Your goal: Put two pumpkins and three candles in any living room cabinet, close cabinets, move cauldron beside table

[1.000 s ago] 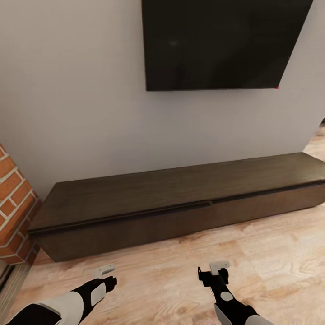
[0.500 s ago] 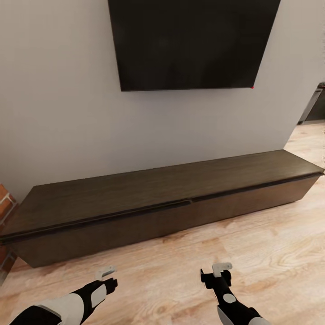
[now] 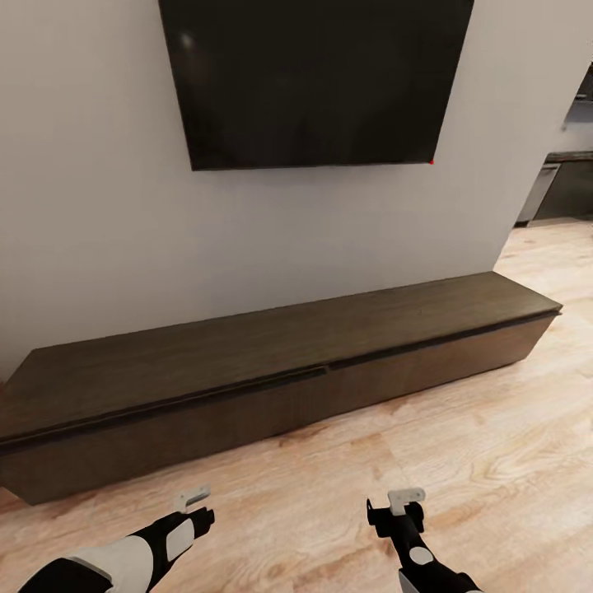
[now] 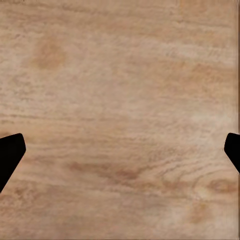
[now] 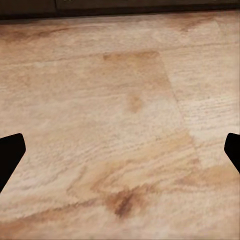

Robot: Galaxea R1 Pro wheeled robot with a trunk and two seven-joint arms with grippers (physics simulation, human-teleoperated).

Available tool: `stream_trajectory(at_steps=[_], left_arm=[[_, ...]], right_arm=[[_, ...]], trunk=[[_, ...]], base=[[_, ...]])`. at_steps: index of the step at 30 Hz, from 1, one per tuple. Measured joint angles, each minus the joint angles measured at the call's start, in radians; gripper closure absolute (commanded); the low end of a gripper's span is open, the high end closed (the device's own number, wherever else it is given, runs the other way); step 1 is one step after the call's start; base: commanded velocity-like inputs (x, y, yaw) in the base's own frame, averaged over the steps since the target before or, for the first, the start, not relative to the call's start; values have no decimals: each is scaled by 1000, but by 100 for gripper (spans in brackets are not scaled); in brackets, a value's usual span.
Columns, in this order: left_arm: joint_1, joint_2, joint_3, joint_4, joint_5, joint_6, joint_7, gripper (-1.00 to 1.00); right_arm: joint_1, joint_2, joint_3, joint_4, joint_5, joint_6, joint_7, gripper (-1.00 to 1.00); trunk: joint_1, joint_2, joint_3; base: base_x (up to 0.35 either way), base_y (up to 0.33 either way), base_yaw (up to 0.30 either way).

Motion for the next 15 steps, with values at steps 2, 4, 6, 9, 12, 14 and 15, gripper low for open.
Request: stream_trajectory(at_steps=[2,4,6,9,12,14,15], left_arm=[[0,0,0,0,2,0,0,-100],[0,0,0,0,3,0,0,-100],[0,0,0,0,4,0,0,-100],[0,0,-1,-1,5,0,0,-100],[0,0,0,-1,5,0,-3,-100],[0,0,0,-1,6,0,-6,-100],[0,1,0,-1,6,1,-7,-100]], right_arm=[[1,0,0,0,0,-1,0,-100],[1,0,0,0,0,-1,0,-100],[1,0,0,0,0,-2,0,-100],[4,0,0,0,0,-2,0,-100],[6,0,0,0,0,-2,0,-100],[7,0,0,0,0,-2,0,-100],[7,0,0,0,0,-2,0,-100]], trunk=[[0,0,3],[0,0,6],[0,0,9],[0,0,14],[0,0,19],[0,0,22],[0,0,23]], base=[[0,-1,-12],[0,0,-6],[0,0,-3],[0,0,-1],[0,0,0],[0,0,0],[0,0,0]])
